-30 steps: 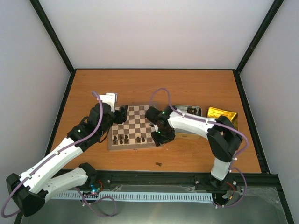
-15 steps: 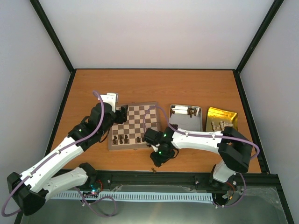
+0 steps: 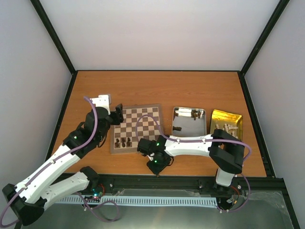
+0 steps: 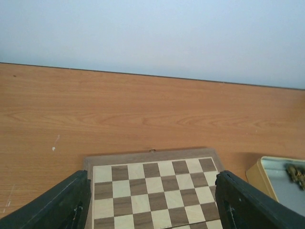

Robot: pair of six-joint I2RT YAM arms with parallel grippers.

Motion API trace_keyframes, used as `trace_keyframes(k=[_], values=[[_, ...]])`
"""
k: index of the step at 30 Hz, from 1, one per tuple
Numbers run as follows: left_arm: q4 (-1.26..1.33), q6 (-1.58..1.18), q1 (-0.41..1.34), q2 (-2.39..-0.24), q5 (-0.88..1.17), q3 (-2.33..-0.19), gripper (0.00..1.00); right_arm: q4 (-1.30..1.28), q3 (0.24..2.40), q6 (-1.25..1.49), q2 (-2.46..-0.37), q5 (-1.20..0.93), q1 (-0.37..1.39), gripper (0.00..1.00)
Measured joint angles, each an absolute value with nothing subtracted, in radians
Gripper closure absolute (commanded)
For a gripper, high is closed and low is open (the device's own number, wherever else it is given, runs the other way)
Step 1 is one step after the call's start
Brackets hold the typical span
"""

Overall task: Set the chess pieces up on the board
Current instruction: Pick up the chess piece at the center of the board.

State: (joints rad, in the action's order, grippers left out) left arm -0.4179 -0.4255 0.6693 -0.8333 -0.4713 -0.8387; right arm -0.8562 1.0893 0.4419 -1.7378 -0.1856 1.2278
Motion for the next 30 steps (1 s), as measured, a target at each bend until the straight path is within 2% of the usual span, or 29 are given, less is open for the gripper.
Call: trace_keyframes(k=[4, 14, 30], values=[[-0.417, -0.434, 0.669, -0.806, -0.500, -0.839, 0.27, -0.872, 1.089, 0.442, -1.739, -0.175, 1.250, 0.61], [-0.417, -0.436, 0.669, -0.813, -0.513, -0.839, 0.27, -0.890, 1.093, 0.447, -1.783, -0.170, 1.282, 0.63], [-0.417, -0.436, 0.669, -0.817, -0.513, -0.839, 0.27, -0.917, 1.120, 0.461, -1.809, -0.111, 1.299, 0.82]])
